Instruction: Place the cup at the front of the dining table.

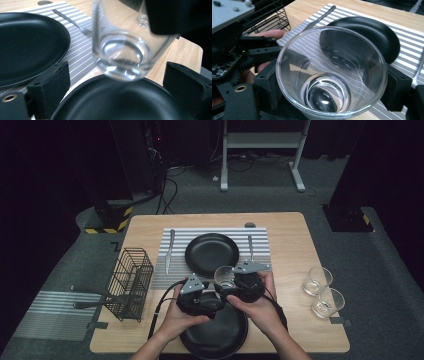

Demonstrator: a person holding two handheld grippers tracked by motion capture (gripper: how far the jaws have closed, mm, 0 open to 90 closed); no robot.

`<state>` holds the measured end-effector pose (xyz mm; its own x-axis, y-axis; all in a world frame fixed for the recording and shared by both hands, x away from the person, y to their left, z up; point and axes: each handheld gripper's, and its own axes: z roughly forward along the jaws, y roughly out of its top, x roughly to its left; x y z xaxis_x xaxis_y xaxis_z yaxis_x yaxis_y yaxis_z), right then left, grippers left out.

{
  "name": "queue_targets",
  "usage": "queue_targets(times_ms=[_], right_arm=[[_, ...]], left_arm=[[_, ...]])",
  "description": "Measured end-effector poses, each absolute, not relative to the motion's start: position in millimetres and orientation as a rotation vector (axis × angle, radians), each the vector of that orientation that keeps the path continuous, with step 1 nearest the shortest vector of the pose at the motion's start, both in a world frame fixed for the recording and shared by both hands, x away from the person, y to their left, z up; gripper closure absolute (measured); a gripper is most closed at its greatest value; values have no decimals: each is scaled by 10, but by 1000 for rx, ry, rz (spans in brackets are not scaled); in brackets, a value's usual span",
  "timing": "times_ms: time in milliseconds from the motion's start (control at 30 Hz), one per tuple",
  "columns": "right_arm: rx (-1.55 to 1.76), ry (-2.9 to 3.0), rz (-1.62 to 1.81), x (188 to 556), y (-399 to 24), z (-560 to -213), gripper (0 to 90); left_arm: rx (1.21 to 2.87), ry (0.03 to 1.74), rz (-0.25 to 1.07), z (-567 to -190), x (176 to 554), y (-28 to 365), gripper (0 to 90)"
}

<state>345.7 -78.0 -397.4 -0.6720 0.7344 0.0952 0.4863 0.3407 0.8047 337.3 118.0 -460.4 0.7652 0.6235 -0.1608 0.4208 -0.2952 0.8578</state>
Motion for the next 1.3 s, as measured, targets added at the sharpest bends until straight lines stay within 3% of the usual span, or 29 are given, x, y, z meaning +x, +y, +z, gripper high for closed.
queue_targets(times_ms=[600, 1300], right_arm=[[1028, 2399, 1260, 3383, -528, -4005, 195], [1012, 2435, 1364, 3391, -564, -3980, 165]], left_arm=[[1859, 730, 262, -4562, 3391, 1167, 201], [1806, 691, 298, -4571, 3347, 1222, 218]])
